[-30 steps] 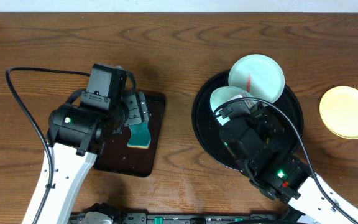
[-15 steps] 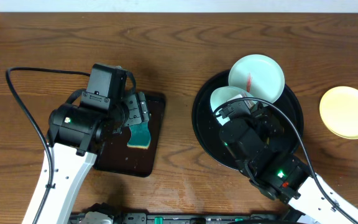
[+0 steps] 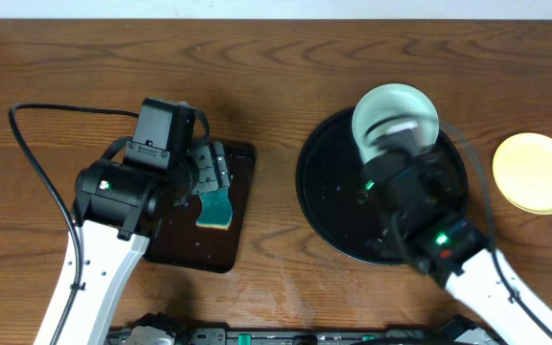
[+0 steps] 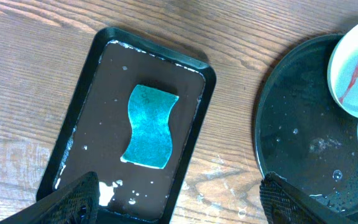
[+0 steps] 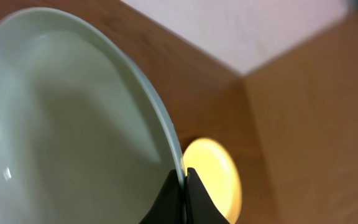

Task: Clean dirty plates on tray and stack at the side
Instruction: 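Lift the plate and stack it onto the yellow plate at right, then pull the remaining pale green plate to the tray center with right gripper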

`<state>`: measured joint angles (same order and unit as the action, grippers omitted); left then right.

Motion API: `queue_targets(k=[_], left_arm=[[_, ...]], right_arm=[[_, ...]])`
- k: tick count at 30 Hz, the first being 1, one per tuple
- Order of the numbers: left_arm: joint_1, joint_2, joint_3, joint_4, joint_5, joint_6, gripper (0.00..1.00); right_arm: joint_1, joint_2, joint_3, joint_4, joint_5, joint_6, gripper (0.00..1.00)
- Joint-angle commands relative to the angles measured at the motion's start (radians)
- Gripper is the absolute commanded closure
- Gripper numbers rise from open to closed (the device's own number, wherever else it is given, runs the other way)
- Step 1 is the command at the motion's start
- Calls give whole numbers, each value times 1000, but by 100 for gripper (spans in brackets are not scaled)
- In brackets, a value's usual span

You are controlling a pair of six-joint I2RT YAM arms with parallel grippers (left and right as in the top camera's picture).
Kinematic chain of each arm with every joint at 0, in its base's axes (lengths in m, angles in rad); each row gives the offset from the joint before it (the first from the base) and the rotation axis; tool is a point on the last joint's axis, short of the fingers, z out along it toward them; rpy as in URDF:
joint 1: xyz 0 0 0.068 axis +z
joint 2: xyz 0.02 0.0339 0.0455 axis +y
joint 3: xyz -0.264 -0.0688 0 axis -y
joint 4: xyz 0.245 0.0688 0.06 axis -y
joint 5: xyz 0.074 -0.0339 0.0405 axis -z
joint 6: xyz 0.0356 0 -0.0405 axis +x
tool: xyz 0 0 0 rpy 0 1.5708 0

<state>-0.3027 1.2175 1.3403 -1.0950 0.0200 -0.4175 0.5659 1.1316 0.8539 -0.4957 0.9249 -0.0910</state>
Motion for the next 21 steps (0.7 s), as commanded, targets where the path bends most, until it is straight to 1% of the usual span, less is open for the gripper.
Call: queue_targets(k=[1,2,3,5,7,10,13,15,18,21], left_arm=[[5,-2,5,-2,-5,6,17],[5,-2,5,-2,-5,6,17],[5,-2,5,-2,-5,6,17],[5,-2,5,-2,-5,6,17],[5,-2,5,-2,-5,6,17],[5,-2,5,-2,-5,6,17],[5,-2,5,-2,-5,6,17],[5,-2,5,-2,-5,6,17],[5,-2,5,-2,-5,6,17],[5,-2,5,-2,-5,6,17]], right_arm=[[-155,-3,21,31,-309,146,99],[-241,-4,22,51,-505,159,99],[-291,-4,22,63,-607,169,99],[-441,-4,23,91,-836,203,99],[-604,-3,23,102,-976,256,99],[-851,10,23,101,-1129,338,99],[-1090,64,22,103,-1168,441,99],[-1194,116,22,119,-1168,480,99],[-1312,216,22,148,-1168,518,99],[-1382,331,22,189,-1161,525,99]])
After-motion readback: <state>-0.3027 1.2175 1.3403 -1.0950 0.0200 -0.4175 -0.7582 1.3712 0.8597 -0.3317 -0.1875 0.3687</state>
